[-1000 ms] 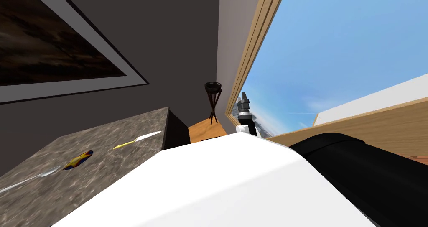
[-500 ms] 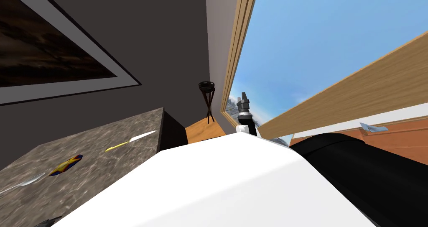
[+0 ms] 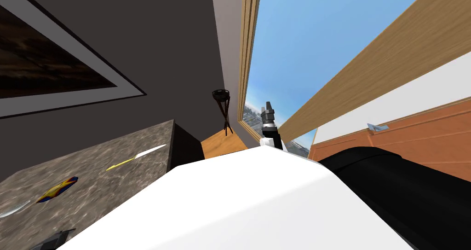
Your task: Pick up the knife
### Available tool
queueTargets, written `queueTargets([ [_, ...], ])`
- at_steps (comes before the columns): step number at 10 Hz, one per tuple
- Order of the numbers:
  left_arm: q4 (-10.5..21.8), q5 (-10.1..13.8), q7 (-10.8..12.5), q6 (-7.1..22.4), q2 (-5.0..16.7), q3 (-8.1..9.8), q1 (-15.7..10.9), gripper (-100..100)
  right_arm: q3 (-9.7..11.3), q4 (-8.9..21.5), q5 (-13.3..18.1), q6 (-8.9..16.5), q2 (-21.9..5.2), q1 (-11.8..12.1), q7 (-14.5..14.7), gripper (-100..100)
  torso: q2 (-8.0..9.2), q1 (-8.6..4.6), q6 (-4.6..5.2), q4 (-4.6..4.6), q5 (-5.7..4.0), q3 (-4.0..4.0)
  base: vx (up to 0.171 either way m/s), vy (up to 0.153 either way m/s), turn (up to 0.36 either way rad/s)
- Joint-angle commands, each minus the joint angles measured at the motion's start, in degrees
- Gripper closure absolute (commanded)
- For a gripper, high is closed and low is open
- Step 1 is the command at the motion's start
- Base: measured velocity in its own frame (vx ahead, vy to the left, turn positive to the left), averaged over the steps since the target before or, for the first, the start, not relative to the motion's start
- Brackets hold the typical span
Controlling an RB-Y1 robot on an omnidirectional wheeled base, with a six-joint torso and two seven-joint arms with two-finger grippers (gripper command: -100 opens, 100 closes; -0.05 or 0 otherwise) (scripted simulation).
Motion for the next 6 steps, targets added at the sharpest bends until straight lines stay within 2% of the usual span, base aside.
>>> queueTargets([
  [1,2.9,1.2,-0.6,2.9,-0.3,1.32,-2.9,-100,0.0,0.0,0.0,0.0,0.0,0.0,0.0,0,0.00,0.00,0.00,0.00,0.00,0.00,-0.116,-0.117,-0.366],
  [2,4.0,1.2,-0.6,4.3,-0.3,1.32,-4.5,-100,0.0,0.0,0.0,0.0,0.0,0.0,0.0,0,0.15,-0.31,0.15,0.01,-0.04,0.06,-0.138,-0.131,-0.370],
  [3,4.0,1.2,-0.6,6.0,-0.3,1.32,-6.1,-100,0.3,0.0,0.0,0.0,0.0,-0.1,0.0,0,0.22,-0.56,0.45,0.10,0.07,0.15,-0.097,-0.051,0.018],
  [4,4.0,1.2,-0.6,6.4,-0.3,1.32,-6.8,-100,0.4,0.0,0.1,0.0,-0.1,-0.1,-0.1,0,0.28,-0.67,0.48,0.13,0.27,0.20,-0.034,-0.024,-0.036],
  [5,6.8,2.3,-1.0,8.7,-0.6,2.64,-9.1,-100,0.4,0.0,0.1,0.0,-0.1,-0.1,-0.1,0,0.15,-0.59,0.50,0.11,0.32,0.13,-0.100,-0.105,-0.326],
  [6,7.7,2.3,-1.0,10.3,-0.6,2.64,-10.4,-100,0.8,0.0,0.1,0.1,-0.1,-0.3,-0.1,0,0.20,-1.08,1.27,0.25,0.66,0.21,-0.104,-0.102,-0.274],
])
